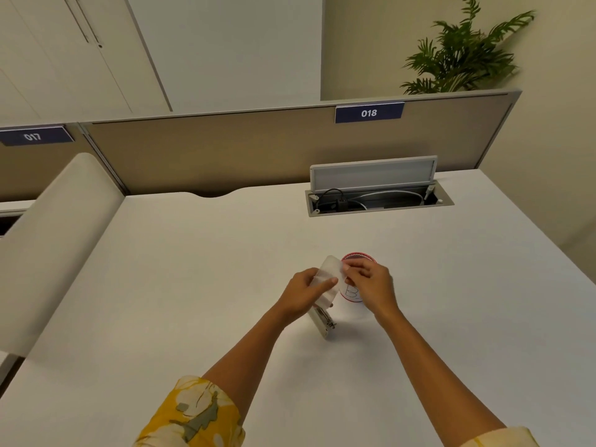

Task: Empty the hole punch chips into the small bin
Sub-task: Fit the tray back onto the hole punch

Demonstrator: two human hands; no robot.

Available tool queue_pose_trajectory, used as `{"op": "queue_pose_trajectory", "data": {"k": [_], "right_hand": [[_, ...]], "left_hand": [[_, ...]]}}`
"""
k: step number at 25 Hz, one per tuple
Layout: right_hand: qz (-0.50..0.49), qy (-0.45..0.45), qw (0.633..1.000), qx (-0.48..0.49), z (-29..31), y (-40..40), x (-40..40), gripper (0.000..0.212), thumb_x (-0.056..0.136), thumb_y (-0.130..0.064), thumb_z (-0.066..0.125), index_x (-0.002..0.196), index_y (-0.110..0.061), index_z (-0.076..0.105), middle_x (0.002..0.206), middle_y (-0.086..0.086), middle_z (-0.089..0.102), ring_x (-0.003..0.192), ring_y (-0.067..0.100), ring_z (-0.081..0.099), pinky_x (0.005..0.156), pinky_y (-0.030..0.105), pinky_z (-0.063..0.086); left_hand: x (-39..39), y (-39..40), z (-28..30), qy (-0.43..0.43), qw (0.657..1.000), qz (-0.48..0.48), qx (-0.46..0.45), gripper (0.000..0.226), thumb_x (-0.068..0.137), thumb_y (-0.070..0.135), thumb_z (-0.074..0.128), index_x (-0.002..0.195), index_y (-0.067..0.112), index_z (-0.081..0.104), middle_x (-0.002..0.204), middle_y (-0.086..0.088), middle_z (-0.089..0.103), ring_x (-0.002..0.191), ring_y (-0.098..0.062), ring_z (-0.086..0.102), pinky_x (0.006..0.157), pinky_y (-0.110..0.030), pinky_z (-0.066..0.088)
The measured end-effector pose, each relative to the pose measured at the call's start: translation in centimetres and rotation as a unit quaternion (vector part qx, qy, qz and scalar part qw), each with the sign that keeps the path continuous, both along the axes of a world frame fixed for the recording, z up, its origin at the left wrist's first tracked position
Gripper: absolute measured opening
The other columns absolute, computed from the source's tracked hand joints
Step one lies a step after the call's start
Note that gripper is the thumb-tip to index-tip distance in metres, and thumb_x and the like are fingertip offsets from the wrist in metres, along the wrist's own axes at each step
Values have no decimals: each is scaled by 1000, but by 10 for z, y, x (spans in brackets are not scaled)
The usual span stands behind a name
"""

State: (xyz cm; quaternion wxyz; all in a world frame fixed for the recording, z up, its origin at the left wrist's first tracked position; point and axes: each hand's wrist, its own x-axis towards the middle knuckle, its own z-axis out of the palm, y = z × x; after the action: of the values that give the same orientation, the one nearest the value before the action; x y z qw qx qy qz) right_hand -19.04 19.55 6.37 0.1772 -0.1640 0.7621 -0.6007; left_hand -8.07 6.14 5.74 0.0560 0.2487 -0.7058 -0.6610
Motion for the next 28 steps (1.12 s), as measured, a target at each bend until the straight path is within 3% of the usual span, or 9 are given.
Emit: {"op": "queue_pose_trajectory", "data": {"k": [3, 6, 10, 12, 14, 17, 22, 24, 28], "right_hand": [[51, -38, 998, -4, -4, -13, 11, 12, 89, -12, 68, 100, -8, 71, 84, 0, 73, 75, 12, 71, 62, 13, 55], [75, -80, 994, 21, -17, -22, 24, 25, 88, -13, 69, 109, 0, 66, 89, 10, 72, 82, 23, 70, 78, 27, 59], [156, -48, 959, 232, -47, -20, 34, 65, 76, -30, 81, 130, -9, 51, 123, 9, 59, 112, 23, 56, 94, 34, 47], [194, -18, 927, 322, -59, -21, 38, 89, 69, -39, 84, 141, -13, 38, 140, 11, 45, 130, 29, 43, 102, 38, 41], [213, 18, 905, 367, -66, -28, 39, 99, 69, -44, 83, 146, -12, 31, 147, 13, 36, 135, 33, 37, 106, 39, 39], [215, 56, 894, 390, -71, -42, 40, 91, 73, -44, 79, 145, -10, 33, 144, 13, 35, 133, 32, 40, 104, 39, 42], [217, 104, 884, 401, -77, -53, 45, 47, 94, -28, 55, 134, -7, 40, 137, 16, 40, 122, 32, 45, 100, 40, 45], [214, 55, 893, 393, -76, -55, 44, 48, 99, -30, 44, 138, -3, 35, 140, 19, 41, 124, 35, 45, 100, 42, 43], [176, -183, 930, 264, -63, -55, 46, 48, 99, -34, 38, 139, -10, 28, 127, 15, 50, 100, 26, 56, 79, 40, 55]], "left_hand": [[14, -5, -8, 4, 999, 33, 24, 31, 91, 25, 70, 113, 4, 69, 96, -17, 77, 75, -23, 76, 59, -24, 58], [26, -12, -17, 14, 988, 132, 75, 26, 91, 20, 70, 108, 2, 69, 95, -18, 78, 75, -31, 76, 60, -28, 57], [44, -21, -32, 17, 962, 236, 136, 18, 91, 8, 66, 108, 2, 63, 104, -17, 76, 82, -36, 77, 78, -46, 63], [52, -25, -39, 18, 952, 250, 175, 22, 92, 4, 62, 113, 1, 56, 108, -17, 75, 82, -34, 77, 74, -46, 63], [59, -27, -42, 20, 942, 263, 207, 24, 91, 4, 62, 113, 4, 53, 110, -17, 74, 83, -33, 77, 67, -42, 63], [67, -28, -46, 17, 936, 269, 224, 26, 89, 5, 64, 114, 12, 59, 110, -15, 75, 88, -33, 76, 66, -40, 61], [71, -26, -53, 4, 924, 273, 269, 25, 99, 11, 55, 122, 18, 60, 113, -15, 72, 95, -33, 73, 76, -46, 61], [73, -26, -55, 6, 915, 278, 294, 22, 103, 19, 51, 124, 18, 59, 112, -15, 71, 95, -33, 71, 78, -48, 60], [79, -30, -59, -5, 903, 264, 339, 27, 102, 35, 50, 120, 18, 60, 106, -13, 71, 90, -31, 69, 70, -42, 60]]}}
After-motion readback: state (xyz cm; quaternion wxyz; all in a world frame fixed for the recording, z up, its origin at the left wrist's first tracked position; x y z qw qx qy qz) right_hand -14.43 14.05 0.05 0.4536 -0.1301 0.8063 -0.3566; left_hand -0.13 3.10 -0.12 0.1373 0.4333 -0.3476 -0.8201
